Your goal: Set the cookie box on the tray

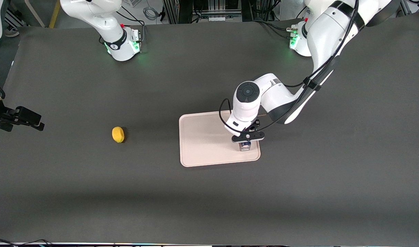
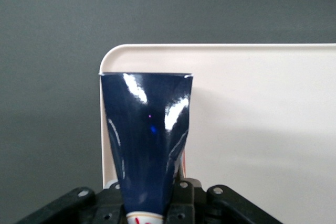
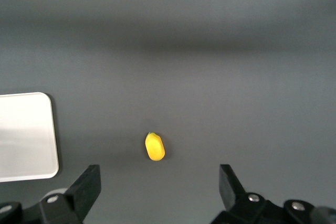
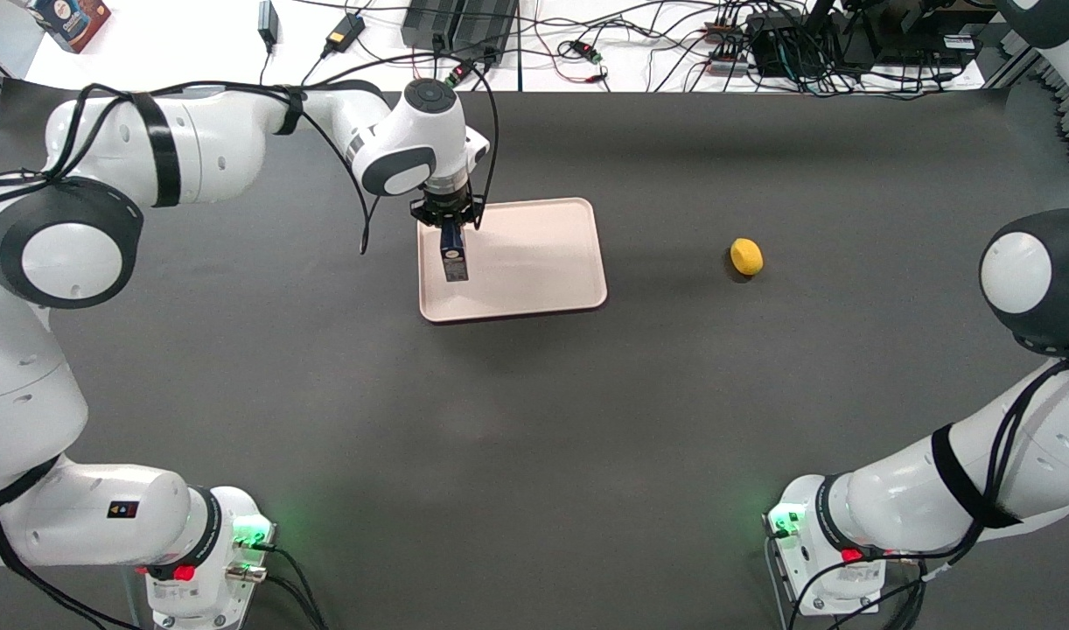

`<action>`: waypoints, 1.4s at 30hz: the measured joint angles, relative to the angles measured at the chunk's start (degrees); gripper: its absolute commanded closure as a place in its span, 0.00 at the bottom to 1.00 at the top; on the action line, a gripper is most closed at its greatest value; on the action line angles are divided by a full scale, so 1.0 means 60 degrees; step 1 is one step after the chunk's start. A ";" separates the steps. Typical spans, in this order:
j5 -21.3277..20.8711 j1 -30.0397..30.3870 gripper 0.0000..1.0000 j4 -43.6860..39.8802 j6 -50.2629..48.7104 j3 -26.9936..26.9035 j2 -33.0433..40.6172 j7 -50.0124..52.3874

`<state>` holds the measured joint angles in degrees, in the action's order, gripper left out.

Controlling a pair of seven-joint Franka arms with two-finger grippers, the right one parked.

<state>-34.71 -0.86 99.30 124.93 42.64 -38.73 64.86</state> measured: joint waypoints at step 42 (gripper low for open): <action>-0.0401 0.0031 0.00 0.0211 0.0270 0.0016 -0.0048 0.0188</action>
<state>-37.12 -0.67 100.57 126.55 42.74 -39.02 65.98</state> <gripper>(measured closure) 0.000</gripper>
